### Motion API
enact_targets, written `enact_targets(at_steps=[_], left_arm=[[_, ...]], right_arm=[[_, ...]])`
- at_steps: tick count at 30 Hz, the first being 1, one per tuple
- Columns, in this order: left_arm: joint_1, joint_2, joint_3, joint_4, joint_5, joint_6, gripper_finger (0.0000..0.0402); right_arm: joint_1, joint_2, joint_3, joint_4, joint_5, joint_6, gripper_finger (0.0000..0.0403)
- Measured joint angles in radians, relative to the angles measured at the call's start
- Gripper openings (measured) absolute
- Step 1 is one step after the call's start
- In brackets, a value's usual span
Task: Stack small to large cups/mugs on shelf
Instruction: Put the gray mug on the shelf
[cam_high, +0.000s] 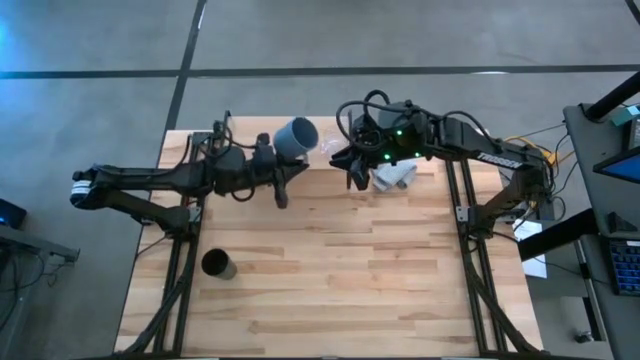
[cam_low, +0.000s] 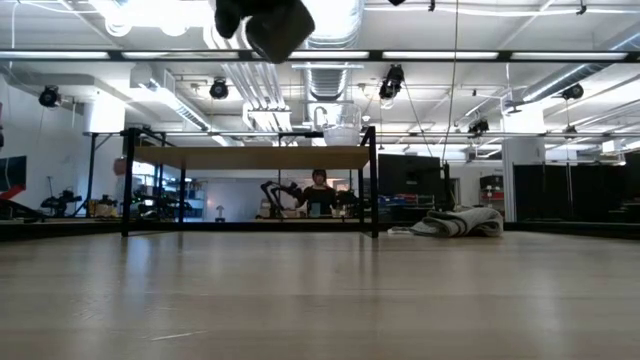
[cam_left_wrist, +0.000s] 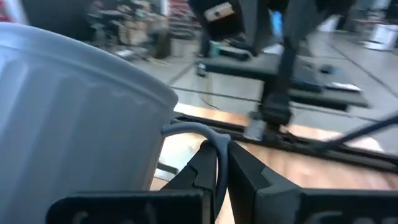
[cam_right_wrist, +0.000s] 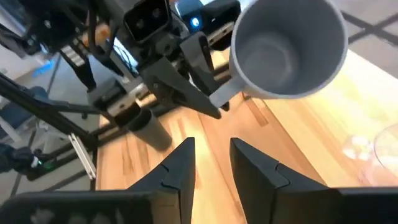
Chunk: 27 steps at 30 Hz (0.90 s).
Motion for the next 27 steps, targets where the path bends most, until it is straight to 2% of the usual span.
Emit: enact_targets(at_steps=[3, 7, 15, 17, 21, 27], left_arm=[[0.054, -0.005, -0.018, 0.002, 0.158, -0.023, 0.0001], [0.152, -0.019, -0.050, 0.112, 0.441, -0.124, 0.0001], [0.338, -0.023, -0.055, 0.131, 0.808, -0.162, 0.0001], [0.384, -0.022, -0.057, 0.129, 0.858, -0.183, 0.0001], [0.462, -0.021, -0.094, 0.155, 0.867, -0.193, 0.0001], [0.556, -0.021, -0.243, 0.392, 0.922, -0.325, 0.0001]], right_arm=[[0.006, 0.002, 0.000, -0.046, 0.000, 0.000, 0.0094], [0.014, 0.002, 0.000, -0.129, 0.000, 0.000, 0.0087], [0.036, 0.002, 0.000, -0.193, 0.000, 0.000, 0.0070], [0.042, 0.002, 0.000, -0.193, 0.000, 0.000, 0.0068], [0.047, 0.002, 0.000, -0.194, 0.000, 0.000, 0.0070], [0.052, 0.002, 0.000, -0.194, 0.000, 0.000, 0.0075]])
